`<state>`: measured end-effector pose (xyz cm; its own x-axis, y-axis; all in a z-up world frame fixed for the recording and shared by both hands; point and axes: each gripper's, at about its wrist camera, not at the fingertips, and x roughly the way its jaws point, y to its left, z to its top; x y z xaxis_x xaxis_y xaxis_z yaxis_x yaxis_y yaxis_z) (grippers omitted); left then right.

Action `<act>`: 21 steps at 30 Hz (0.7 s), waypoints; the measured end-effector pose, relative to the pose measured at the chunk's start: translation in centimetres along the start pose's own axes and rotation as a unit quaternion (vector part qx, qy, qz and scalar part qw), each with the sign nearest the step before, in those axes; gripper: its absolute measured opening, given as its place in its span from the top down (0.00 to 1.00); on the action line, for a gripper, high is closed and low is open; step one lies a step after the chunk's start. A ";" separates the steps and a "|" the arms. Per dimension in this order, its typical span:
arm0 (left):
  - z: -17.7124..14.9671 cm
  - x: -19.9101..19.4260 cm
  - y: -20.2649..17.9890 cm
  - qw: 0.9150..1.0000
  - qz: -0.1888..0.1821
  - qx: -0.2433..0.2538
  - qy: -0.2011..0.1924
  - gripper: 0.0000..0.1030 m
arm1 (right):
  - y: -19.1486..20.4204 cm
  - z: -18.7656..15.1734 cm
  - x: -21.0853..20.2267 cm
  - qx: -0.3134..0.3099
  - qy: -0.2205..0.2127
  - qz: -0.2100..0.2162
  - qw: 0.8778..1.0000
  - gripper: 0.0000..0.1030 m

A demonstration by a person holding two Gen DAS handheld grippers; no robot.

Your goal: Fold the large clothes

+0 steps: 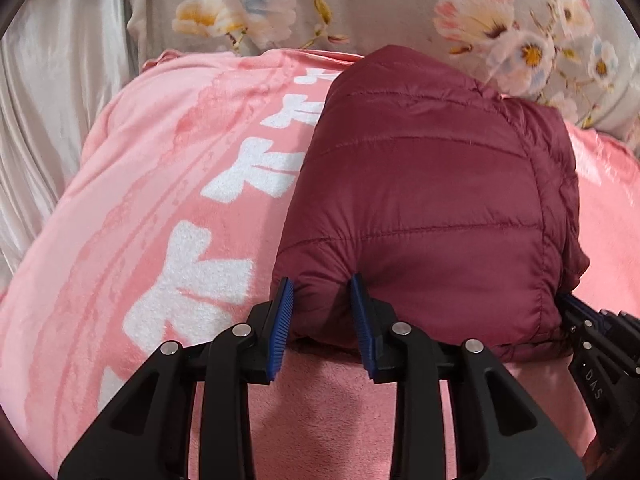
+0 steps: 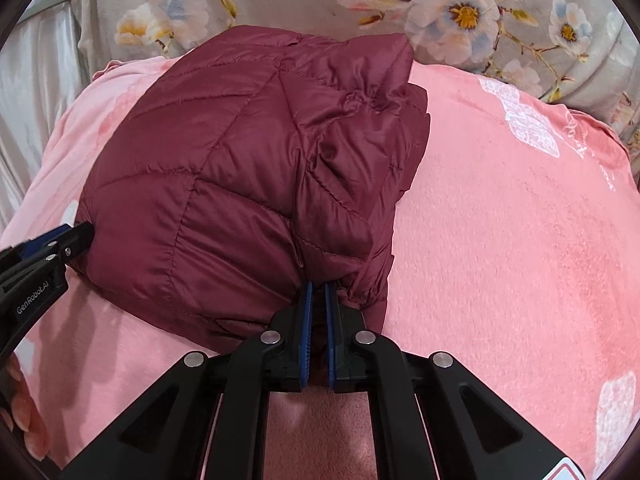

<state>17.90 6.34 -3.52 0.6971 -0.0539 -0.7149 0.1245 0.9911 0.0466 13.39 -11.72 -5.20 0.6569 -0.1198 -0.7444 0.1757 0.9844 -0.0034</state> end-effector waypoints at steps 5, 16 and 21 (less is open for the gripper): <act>-0.6 0.4 -0.7 1.000 0.015 0.017 -0.010 0.72 | 0.2 -0.4 0.0 -0.002 -0.007 -0.004 1.000 0.97; -1.5 -1.7 -0.8 1.000 0.009 0.012 -0.022 0.70 | -1.1 -2.7 -5.7 0.033 -0.044 0.019 0.998 0.77; -4.7 -4.6 -1.0 0.999 0.003 0.001 -0.040 0.37 | -0.7 -6.8 -8.0 0.021 -0.042 0.006 0.999 0.66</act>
<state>11.24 6.18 -3.53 0.7525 -0.0568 -0.6561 0.1214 0.9912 0.0535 3.01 -10.57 -3.83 0.7182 -0.1195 -0.6855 0.1960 0.9800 0.0346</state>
